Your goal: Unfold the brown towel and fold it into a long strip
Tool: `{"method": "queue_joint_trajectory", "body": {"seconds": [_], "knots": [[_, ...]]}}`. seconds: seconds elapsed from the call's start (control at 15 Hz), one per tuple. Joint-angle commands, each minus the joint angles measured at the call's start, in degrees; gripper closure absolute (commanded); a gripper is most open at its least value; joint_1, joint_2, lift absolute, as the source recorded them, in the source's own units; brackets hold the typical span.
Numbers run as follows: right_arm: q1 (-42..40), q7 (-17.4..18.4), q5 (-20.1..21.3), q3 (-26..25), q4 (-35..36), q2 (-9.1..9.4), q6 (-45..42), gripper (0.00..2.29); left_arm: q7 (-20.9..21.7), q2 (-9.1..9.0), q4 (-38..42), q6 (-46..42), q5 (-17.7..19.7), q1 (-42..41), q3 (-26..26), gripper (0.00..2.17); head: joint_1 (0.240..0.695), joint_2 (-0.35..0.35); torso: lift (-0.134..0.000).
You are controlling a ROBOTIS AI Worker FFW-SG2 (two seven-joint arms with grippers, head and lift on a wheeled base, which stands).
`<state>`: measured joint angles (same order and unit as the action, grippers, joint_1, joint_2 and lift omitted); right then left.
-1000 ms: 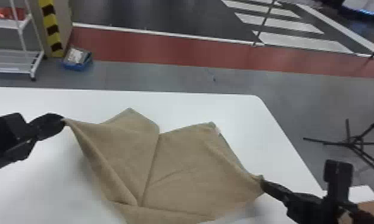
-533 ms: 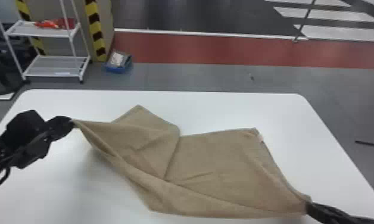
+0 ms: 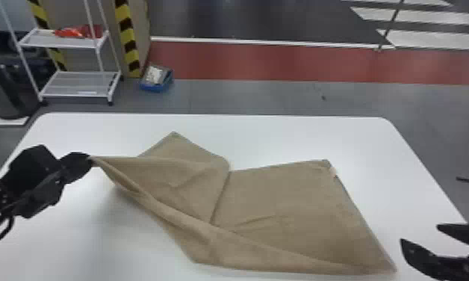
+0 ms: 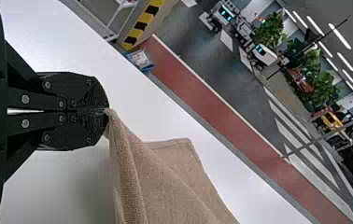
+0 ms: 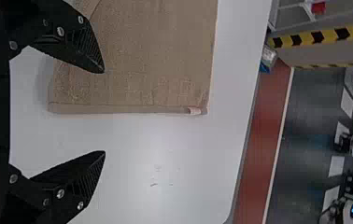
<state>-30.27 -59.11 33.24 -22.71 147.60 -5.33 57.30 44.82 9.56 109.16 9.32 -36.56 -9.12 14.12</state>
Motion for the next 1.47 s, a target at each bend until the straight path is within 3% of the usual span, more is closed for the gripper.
{"method": "queue_joint_trajectory", "body": {"seconds": [0.0,0.07,0.27,0.4,0.6,0.8,1.2,1.27,1.33,1.4], "knots": [[0.21,-4.08,17.47,6.01,-3.98,-4.60,-12.16,0.08,0.00,0.11,0.00,-0.04,0.26,-0.29,0.29,2.15,0.695,-0.067,-0.114],[0.83,-6.01,21.25,7.24,-5.65,-5.83,-15.15,0.09,0.00,0.11,0.00,-0.04,0.26,-0.29,0.12,2.15,0.695,-0.065,-0.114],[1.80,-16.56,29.25,10.05,-8.82,-8.12,-23.23,0.10,0.00,0.11,0.00,-0.04,0.44,-0.64,0.21,2.15,0.695,-0.061,-0.114],[1.62,-19.21,32.50,10.67,-10.93,-9.44,-26.57,0.13,0.00,0.20,-0.09,-0.39,0.44,-1.08,0.56,2.15,0.695,-0.043,-0.114],[2.59,-19.21,39.36,12.87,-17.17,-10.93,-29.56,0.15,0.00,0.20,-0.09,-0.74,0.53,-1.52,0.65,2.15,0.695,-0.049,-0.114],[5.75,-19.21,42.61,15.94,-22.62,-11.98,-29.91,0.27,0.00,0.20,-0.44,-1.10,0.44,-1.61,0.65,2.15,0.695,-0.075,-0.114],[8.65,-19.21,43.57,21.57,-25.96,-11.90,-29.91,0.53,-0.09,0.28,-0.62,-1.45,0.79,-2.22,0.82,2.15,0.695,-0.050,-0.114],[8.83,-19.21,43.75,21.66,-26.22,-11.90,-30.09,0.61,-0.09,0.28,-0.62,-1.45,0.79,-2.22,0.91,2.15,0.695,-0.043,-0.114],[9.36,-19.21,43.75,21.66,-26.48,-11.98,-30.09,0.84,-0.09,0.46,-0.62,-1.45,0.79,-2.22,0.91,2.15,0.695,-0.037,-0.114],[9.62,-19.21,43.49,21.66,-26.66,-12.25,-30.09,1.22,-0.09,0.55,-0.62,-1.45,0.97,-2.22,1.00,2.15,0.695,-0.032,-0.114]]}}
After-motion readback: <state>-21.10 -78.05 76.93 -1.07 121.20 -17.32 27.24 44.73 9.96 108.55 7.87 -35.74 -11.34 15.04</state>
